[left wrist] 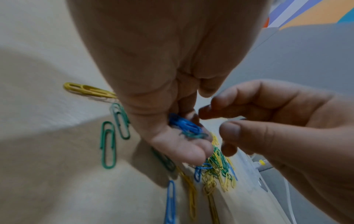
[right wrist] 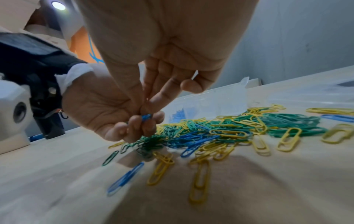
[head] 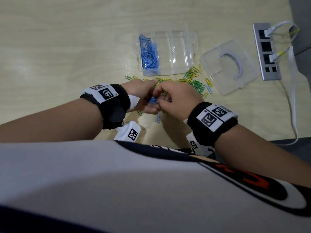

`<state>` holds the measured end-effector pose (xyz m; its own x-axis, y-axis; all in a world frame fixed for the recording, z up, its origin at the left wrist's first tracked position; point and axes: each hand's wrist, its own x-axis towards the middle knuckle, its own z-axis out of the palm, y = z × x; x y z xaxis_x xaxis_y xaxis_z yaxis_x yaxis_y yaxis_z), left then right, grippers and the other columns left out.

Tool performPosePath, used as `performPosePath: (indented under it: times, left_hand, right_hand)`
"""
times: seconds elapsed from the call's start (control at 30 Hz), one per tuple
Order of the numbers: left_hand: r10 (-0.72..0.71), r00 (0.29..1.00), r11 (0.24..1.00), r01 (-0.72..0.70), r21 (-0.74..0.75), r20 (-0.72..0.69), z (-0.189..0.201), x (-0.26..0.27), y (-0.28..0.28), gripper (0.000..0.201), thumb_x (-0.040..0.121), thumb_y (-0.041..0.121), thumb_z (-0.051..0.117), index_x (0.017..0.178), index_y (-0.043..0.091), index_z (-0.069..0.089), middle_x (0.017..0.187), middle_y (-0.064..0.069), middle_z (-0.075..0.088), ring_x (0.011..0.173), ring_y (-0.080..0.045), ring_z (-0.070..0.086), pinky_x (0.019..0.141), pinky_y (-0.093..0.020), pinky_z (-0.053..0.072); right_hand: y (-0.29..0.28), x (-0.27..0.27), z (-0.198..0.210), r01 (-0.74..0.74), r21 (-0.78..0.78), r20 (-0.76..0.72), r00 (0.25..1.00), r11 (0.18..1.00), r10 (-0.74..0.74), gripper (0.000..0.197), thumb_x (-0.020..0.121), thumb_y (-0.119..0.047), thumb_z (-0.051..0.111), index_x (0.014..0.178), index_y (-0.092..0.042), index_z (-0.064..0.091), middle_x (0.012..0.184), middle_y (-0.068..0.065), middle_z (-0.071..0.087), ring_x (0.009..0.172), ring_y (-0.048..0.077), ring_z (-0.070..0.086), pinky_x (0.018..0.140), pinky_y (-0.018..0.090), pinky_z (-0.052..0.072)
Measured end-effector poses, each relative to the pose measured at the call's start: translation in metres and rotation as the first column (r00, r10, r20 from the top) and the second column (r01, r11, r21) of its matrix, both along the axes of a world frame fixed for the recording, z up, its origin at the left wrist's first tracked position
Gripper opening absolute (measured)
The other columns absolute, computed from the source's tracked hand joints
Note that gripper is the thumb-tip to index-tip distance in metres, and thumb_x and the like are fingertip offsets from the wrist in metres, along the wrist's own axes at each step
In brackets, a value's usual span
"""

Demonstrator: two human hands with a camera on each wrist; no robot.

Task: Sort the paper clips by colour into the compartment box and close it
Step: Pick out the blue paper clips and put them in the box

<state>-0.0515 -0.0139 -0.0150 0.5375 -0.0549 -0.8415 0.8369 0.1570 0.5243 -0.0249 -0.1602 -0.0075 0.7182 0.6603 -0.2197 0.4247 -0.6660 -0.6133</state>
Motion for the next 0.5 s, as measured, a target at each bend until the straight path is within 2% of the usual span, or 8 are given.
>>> performPosePath:
  times: [0.1,0.2,0.3,0.37,0.43,0.5]
  left_hand:
    - [-0.041,0.999,0.999,0.041,-0.006,-0.006,0.000,-0.001,0.004,0.050,0.101,0.044,0.033,0.085,0.004,0.059,0.070,-0.011,0.058,0.057,-0.018,0.057,0.071,-0.031,0.056]
    - [-0.065,0.998,0.998,0.065,-0.010,-0.022,0.001,-0.001,0.008,0.055,0.101,0.044,0.028,0.081,0.004,0.059,0.067,-0.011,0.058,0.054,-0.016,0.058,0.069,-0.029,0.055]
    - [-0.046,0.999,0.999,0.046,0.001,-0.025,-0.001,0.001,0.011,0.054,0.101,0.043,0.029,0.083,0.004,0.061,0.073,-0.013,0.060,0.063,-0.019,0.060,0.069,-0.029,0.056]
    - [-0.021,1.000,1.000,0.021,0.004,-0.016,-0.003,0.001,0.014,0.046,0.102,0.034,0.033,0.085,0.003,0.061,0.082,-0.014,0.064,0.071,-0.023,0.062,0.075,-0.033,0.056]
    - [0.022,1.000,1.000,-0.022,-0.002,0.008,-0.004,0.000,0.017,0.029,0.099,0.016,0.040,0.084,0.001,0.060,0.090,-0.015,0.067,0.075,-0.026,0.065,0.080,-0.039,0.057]
    - [0.076,0.997,0.997,-0.076,-0.022,-0.015,-0.003,-0.001,0.019,0.022,0.092,0.005,0.044,0.088,-0.004,0.063,0.090,-0.018,0.067,0.074,-0.027,0.067,0.074,-0.038,0.059]
  right_hand:
    - [-0.007,0.003,-0.002,0.015,0.010,0.065,0.998,1.000,-0.016,0.013,0.084,-0.019,0.061,0.097,-0.021,0.063,0.093,-0.010,0.049,0.072,0.009,0.046,0.069,0.026,0.041]
    - [-0.012,0.001,-0.004,-0.013,-0.116,0.053,0.998,0.993,0.019,0.009,0.084,-0.019,0.058,0.091,-0.022,0.061,0.088,-0.008,0.049,0.078,0.014,0.051,0.071,0.029,0.044]
    - [-0.008,-0.009,-0.007,-0.120,-0.263,0.040,0.990,0.957,0.135,0.010,0.088,-0.030,0.056,0.093,-0.024,0.063,0.086,-0.008,0.049,0.087,0.020,0.057,0.071,0.028,0.040]
    - [-0.005,-0.014,-0.010,-0.096,-0.234,0.026,0.994,0.967,0.105,0.012,0.089,-0.035,0.057,0.093,-0.025,0.060,0.086,-0.009,0.053,0.085,0.019,0.058,0.070,0.028,0.042]
    - [-0.002,-0.014,-0.011,0.014,-0.154,0.023,1.000,0.988,-0.011,0.016,0.089,-0.040,0.057,0.090,-0.025,0.056,0.086,-0.008,0.057,0.079,0.017,0.056,0.068,0.030,0.045]
    - [0.000,-0.011,-0.012,0.086,-0.115,0.009,0.996,0.990,-0.085,0.021,0.087,-0.045,0.059,0.091,-0.025,0.055,0.086,-0.006,0.058,0.078,0.016,0.055,0.068,0.031,0.046]
